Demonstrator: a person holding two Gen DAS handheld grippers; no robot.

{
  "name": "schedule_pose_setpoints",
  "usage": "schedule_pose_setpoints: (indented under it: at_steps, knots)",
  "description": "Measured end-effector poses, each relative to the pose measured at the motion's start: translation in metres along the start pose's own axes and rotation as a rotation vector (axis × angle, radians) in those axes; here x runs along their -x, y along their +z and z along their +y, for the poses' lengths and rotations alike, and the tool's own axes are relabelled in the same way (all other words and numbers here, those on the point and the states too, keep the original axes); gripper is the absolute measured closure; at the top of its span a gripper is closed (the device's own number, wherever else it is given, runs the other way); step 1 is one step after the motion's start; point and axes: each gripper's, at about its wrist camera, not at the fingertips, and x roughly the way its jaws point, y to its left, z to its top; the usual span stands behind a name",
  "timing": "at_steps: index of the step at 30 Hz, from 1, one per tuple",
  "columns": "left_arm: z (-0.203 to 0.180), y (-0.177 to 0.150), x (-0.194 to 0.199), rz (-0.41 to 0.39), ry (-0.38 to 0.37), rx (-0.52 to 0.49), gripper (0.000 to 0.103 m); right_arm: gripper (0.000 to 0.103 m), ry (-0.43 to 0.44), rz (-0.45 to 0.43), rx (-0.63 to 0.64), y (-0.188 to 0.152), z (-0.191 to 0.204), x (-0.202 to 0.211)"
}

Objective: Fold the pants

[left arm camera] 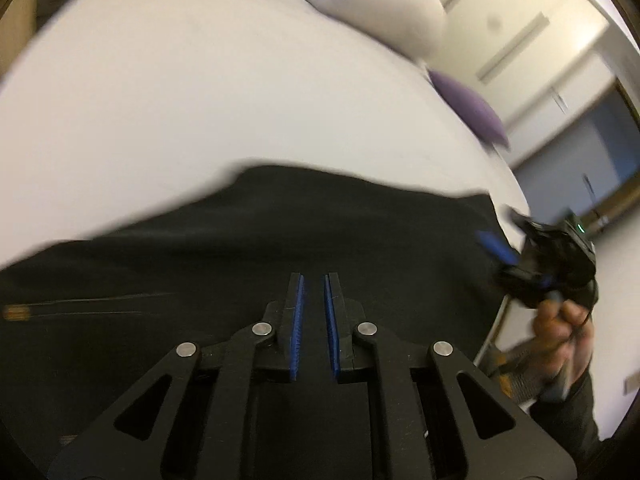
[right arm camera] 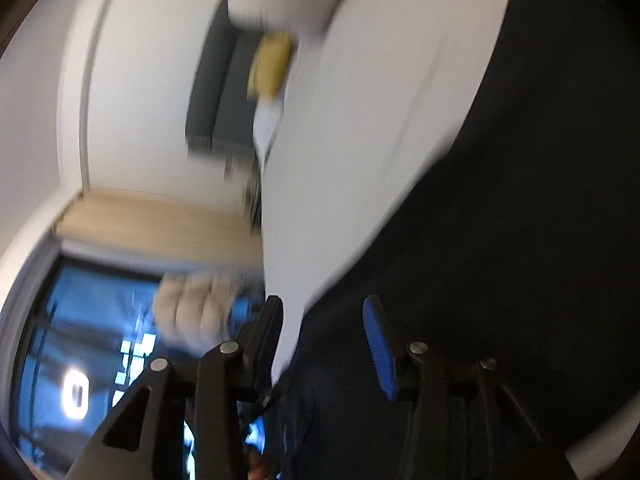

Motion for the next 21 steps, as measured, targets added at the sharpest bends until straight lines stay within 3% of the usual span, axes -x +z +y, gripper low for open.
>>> schedule_pose_setpoints:
  at_steps: [2, 3, 4, 7, 10, 12, 13, 14, 15, 16, 19, 21]
  knots:
    - [-0.007, -0.005, -0.032, 0.078, 0.047, -0.029, 0.093, 0.063, -0.045, 0.007, -0.049, 0.006, 0.004, -0.041]
    - [-0.003, -0.008, -0.039, 0.091, 0.052, -0.013, 0.093, 0.083, -0.04, -0.007, -0.072, 0.013, -0.003, -0.042]
    - [0.003, -0.01, -0.038, 0.073, 0.02, 0.017, 0.093, 0.091, -0.04, -0.037, -0.087, 0.022, -0.011, -0.032]
    - [0.024, -0.014, -0.027, 0.056, -0.028, 0.096, 0.093, 0.092, -0.091, -0.201, -0.084, 0.038, -0.015, 0.017]
    - [0.041, -0.019, -0.014, 0.036, -0.023, 0.131, 0.093, 0.09, -0.207, -0.43, -0.143, 0.06, -0.036, 0.101]
    - [0.05, -0.019, -0.004, 0.022, 0.001, 0.154, 0.093, 0.078, -0.285, -0.546, -0.17, 0.069, -0.048, 0.159]
    - [0.05, -0.02, 0.0, 0.02, 0.024, 0.149, 0.093, 0.056, -0.298, -0.598, -0.157, 0.064, -0.04, 0.182]
    - [0.045, -0.02, 0.005, 0.019, 0.047, 0.129, 0.093, 0.043, -0.314, -0.648, -0.13, 0.053, -0.032, 0.202]
    - [0.037, -0.017, 0.007, 0.016, 0.053, 0.107, 0.093, 0.02, -0.329, -0.694, -0.099, 0.037, -0.021, 0.218]
    - [0.031, -0.019, 0.009, 0.012, 0.046, 0.088, 0.093, 0.008, -0.328, -0.723, -0.077, 0.02, -0.014, 0.23]
    - [0.005, -0.021, 0.013, 0.015, 0.01, 0.049, 0.093, 0.009, -0.222, -0.698, -0.114, -0.006, -0.024, 0.246]
    - [-0.014, -0.023, 0.001, 0.035, 0.0, 0.013, 0.093, 0.016, -0.16, -0.663, -0.171, -0.005, -0.044, 0.252]
